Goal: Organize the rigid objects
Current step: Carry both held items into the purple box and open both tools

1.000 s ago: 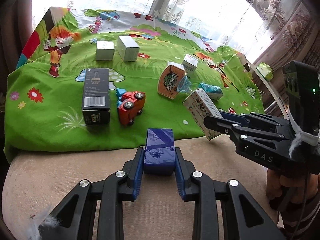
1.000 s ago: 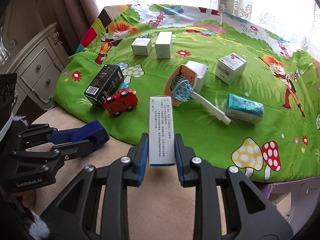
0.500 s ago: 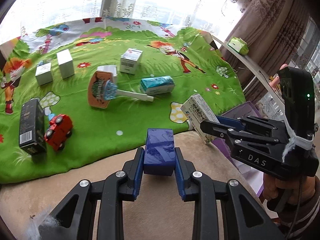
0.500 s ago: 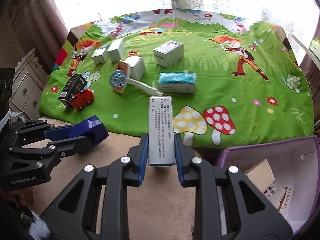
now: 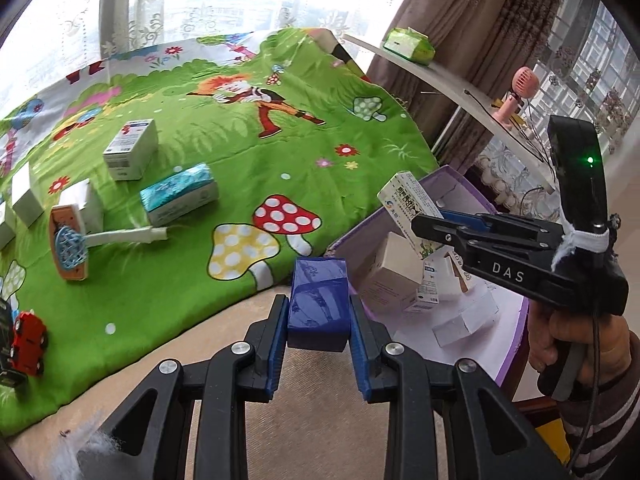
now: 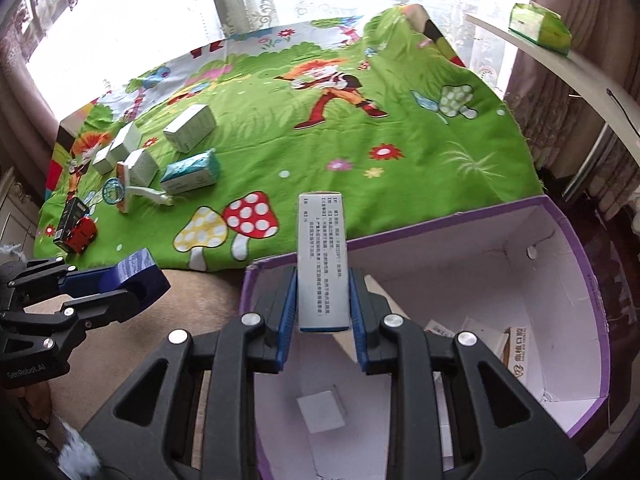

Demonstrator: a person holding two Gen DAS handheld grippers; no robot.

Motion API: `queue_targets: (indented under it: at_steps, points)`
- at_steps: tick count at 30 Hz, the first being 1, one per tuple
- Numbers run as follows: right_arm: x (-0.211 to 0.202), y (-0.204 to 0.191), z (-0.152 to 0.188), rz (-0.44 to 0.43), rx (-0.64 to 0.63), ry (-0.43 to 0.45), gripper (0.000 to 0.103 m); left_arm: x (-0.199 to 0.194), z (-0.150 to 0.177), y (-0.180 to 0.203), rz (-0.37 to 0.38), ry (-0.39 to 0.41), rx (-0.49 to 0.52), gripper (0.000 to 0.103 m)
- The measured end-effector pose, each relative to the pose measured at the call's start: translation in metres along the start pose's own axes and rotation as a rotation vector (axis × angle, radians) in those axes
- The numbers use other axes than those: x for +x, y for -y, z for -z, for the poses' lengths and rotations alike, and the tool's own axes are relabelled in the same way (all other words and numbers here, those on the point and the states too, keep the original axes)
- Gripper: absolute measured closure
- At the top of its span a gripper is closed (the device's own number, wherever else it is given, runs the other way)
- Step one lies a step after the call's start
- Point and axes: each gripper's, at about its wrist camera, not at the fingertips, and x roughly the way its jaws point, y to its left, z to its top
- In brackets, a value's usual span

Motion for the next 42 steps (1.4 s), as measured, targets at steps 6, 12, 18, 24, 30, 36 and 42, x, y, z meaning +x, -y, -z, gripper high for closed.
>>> queue_targets:
  at_steps: [6, 12, 18, 24, 30, 36, 42]
  points:
    - [-0.003, 0.034, 0.000, 0.048, 0.062, 0.012, 0.074, 0.018, -0.010, 0.028, 0.026, -0.030, 0.065, 0.073]
    - [-0.004, 0.059, 0.002, 0.085, 0.104, 0.008, 0.074, 0.035, -0.018, 0.046, 0.039, -0.060, 0.098, 0.073]
    - [-0.002, 0.072, 0.004, 0.103, 0.131, 0.004, 0.074, 0.048, -0.028, 0.052, 0.025, -0.061, 0.097, 0.072]
    - [0.001, 0.076, 0.003, 0.107, 0.137, 0.001, 0.074, 0.049, -0.031, 0.049, 0.031, -0.056, 0.074, 0.056]
    - [0.004, 0.080, 0.003, 0.115, 0.166, -0.006, 0.074, 0.033, -0.030, 0.034, 0.046, -0.012, 0.000, 0.049]
    - [0.011, 0.096, 0.006, 0.138, 0.255, -0.020, 0.074, 0.022, -0.027, 0.018, 0.067, 0.011, -0.084, 0.045]
    - [0.011, 0.100, 0.001, 0.141, 0.275, -0.008, 0.064, 0.005, -0.024, 0.017, 0.004, 0.098, -0.013, 0.042]
